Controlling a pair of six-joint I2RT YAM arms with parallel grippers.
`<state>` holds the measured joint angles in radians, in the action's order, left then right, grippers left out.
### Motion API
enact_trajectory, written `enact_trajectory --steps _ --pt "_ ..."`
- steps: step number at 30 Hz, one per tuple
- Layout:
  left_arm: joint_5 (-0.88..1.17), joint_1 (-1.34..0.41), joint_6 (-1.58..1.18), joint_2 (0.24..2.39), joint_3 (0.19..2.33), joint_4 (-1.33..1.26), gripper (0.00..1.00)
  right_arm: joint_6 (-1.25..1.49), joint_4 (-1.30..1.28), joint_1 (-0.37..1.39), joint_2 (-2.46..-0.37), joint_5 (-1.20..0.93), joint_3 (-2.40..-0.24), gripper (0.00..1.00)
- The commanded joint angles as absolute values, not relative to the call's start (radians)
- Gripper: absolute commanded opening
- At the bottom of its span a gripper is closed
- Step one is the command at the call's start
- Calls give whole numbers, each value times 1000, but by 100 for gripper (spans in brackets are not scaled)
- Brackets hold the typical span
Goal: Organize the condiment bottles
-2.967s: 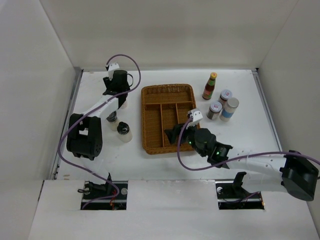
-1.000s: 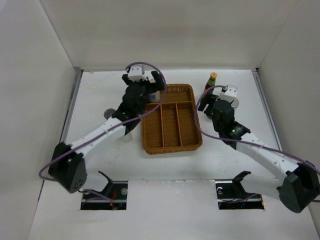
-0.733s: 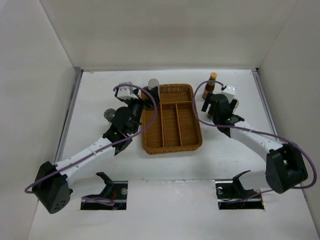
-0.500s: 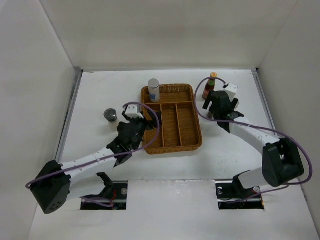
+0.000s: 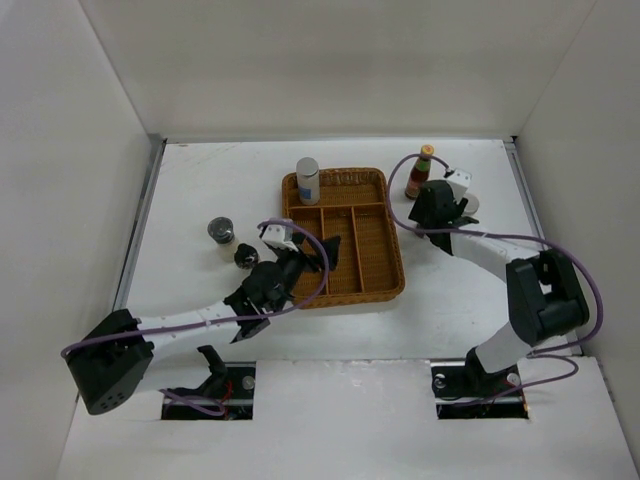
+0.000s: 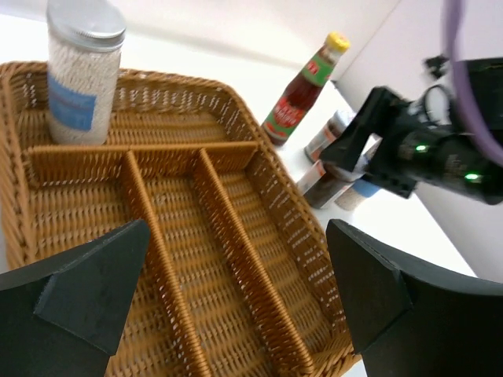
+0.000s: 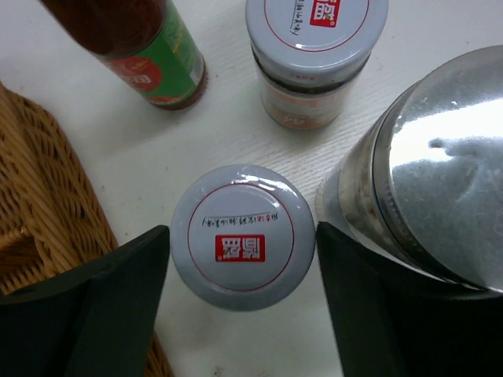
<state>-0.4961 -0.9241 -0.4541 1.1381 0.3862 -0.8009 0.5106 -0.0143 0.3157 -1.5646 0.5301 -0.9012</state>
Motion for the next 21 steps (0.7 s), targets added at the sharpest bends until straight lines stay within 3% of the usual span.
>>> enact_trajectory --steps 1,4,6,14,21 --pt "-485 -927 -408 1121 413 -911 100 522 63 301 -1589 531 -951 68" --pt "-494 -904 -399 1095 405 -911 100 508 116 311 -1557 574 -924 49" --pt "-491 -891 -399 1091 402 -911 100 486 146 346 -1507 616 -914 44" --pt "-485 -822 -399 1078 377 -911 100 338 155 501 -1335 670 -1029 44" --pt "-500 -751 -413 1029 331 -900 100 339 193 577 -1596 509 -1261 45"
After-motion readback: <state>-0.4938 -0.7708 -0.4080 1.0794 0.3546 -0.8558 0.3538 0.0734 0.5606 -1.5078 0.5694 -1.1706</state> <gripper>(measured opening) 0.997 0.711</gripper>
